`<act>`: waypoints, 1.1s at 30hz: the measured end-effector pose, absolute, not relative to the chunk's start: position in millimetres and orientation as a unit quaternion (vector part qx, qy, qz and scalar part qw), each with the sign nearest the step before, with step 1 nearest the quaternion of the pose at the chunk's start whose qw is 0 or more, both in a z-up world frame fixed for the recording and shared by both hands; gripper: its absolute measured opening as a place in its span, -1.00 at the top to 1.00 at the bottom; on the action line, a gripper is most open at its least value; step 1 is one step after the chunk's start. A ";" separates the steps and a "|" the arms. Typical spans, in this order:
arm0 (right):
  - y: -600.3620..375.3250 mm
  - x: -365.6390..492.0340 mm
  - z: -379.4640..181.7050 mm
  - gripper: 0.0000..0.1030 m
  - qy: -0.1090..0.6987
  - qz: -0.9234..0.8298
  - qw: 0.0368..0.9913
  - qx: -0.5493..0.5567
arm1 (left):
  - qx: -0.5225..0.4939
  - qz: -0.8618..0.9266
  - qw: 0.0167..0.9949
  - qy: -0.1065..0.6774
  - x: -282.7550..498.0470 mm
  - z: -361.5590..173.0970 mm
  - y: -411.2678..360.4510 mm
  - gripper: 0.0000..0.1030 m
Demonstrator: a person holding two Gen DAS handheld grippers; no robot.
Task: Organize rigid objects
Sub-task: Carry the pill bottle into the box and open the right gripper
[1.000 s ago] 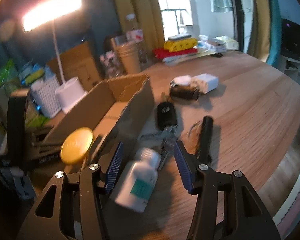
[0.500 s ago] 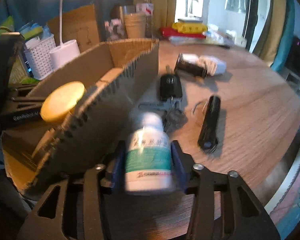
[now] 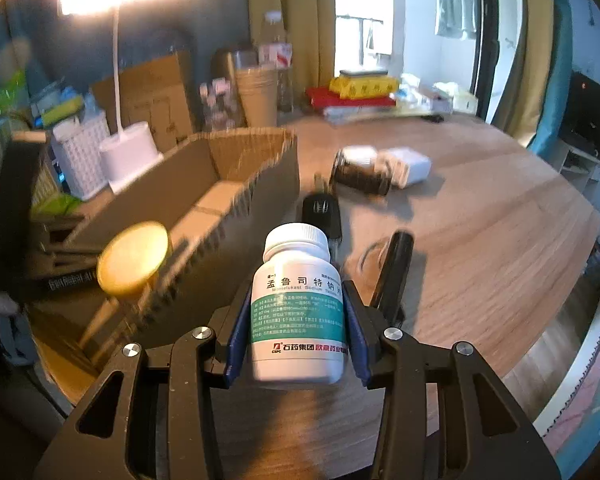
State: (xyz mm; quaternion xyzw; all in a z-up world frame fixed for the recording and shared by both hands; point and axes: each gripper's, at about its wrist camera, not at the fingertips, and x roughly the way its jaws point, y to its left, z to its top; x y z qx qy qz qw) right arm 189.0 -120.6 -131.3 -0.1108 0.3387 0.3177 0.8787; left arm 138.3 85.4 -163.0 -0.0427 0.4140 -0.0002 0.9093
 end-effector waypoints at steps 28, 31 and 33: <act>-29.4 196.5 -85.1 0.12 0.284 0.443 0.840 -0.133 | -0.043 0.000 0.909 0.414 138.5 -162.9 85.0 0.52; -20.9 208.0 -91.5 0.12 0.301 0.453 0.826 -0.148 | -0.043 0.000 0.909 0.414 138.5 -162.8 85.1 0.52; -13.2 214.1 -97.4 0.12 0.315 0.465 0.811 -0.166 | -0.043 0.000 0.909 0.414 138.6 -162.9 85.1 0.52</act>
